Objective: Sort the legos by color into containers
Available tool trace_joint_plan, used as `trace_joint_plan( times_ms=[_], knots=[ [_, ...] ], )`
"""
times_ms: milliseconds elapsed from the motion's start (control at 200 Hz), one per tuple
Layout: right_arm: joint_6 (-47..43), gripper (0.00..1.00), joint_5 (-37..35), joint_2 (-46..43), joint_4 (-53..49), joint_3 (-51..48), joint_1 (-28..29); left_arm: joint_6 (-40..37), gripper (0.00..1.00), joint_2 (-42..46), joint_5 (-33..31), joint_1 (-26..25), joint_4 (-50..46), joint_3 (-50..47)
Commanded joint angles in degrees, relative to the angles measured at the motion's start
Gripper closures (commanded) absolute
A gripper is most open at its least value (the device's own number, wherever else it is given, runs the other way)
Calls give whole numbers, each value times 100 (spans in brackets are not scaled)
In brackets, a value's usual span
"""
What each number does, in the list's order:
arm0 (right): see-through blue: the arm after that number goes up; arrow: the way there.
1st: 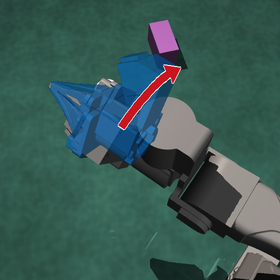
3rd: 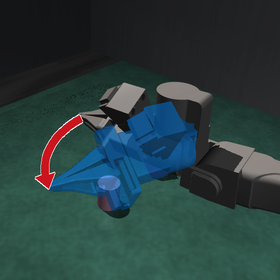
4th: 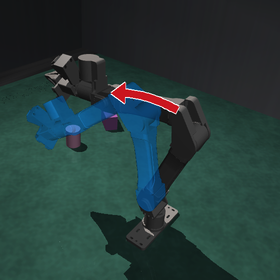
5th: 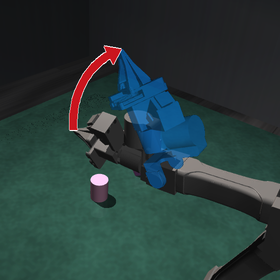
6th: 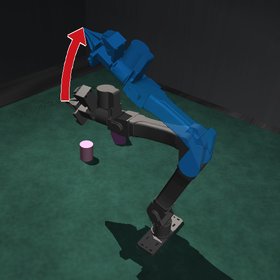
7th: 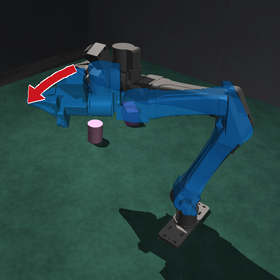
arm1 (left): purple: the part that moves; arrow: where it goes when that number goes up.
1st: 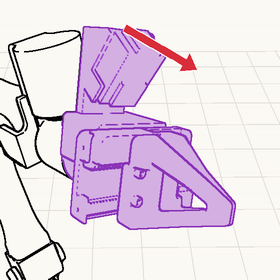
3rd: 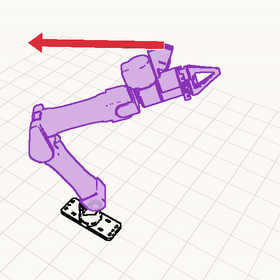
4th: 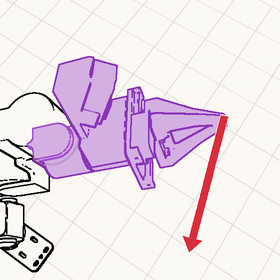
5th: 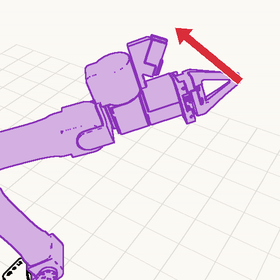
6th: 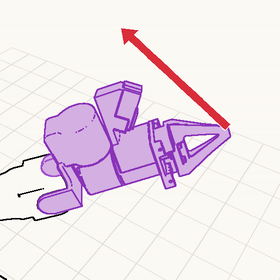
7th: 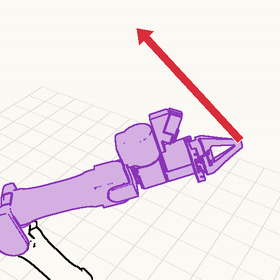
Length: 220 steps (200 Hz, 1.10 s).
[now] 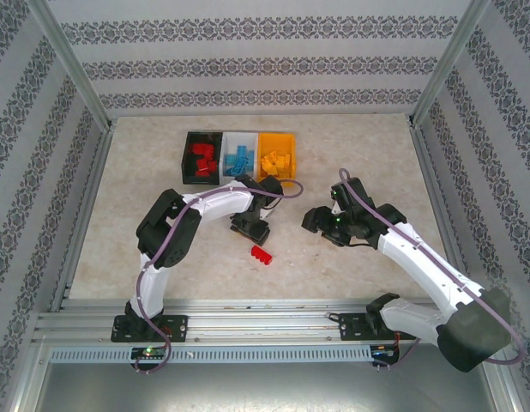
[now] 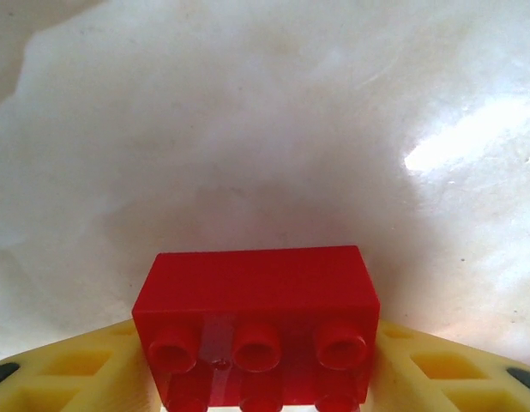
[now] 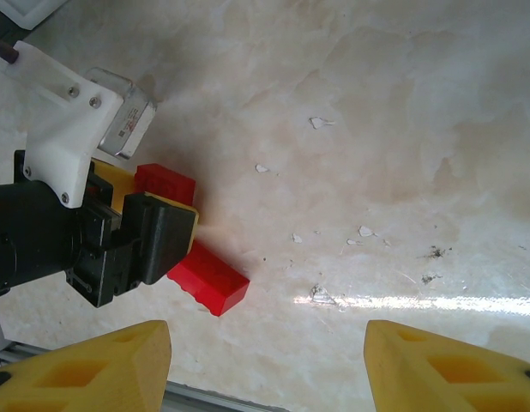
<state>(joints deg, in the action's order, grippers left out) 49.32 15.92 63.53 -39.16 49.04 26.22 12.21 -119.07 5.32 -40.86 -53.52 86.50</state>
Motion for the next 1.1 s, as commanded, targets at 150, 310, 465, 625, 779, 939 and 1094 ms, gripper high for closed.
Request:
trace_joint_plan(
  times_ms=[150, 310, 465, 625, 779, 939, 1094],
  knots=[
    [-68, 39, 25, 39, 34, 214, 114, 89, 45, 108, 81, 63, -38, 142],
    [-76, 39, 21, 124, 97, 272, 120, 212, 46, 480, 142, 260, -201, 304],
    [-99, 39, 35, 276, 175, 363, 131, 281, 46, 892, 256, 461, -369, 532],
    [-141, 39, 31, 439, 170, 552, 151, 415, 46, 1327, 450, 646, -453, 632],
    [-199, 39, 21, 594, 176, 729, 199, 634, 46, 1801, 967, 770, -262, 432],
    [-212, 39, -78, 652, 229, 774, 309, 1375, 46, 2375, 1801, 966, 435, -223],
    [-177, 39, -127, 652, 275, 739, 370, 2770, 46, 3002, 2767, 1200, 2003, -1357]
  ],
)
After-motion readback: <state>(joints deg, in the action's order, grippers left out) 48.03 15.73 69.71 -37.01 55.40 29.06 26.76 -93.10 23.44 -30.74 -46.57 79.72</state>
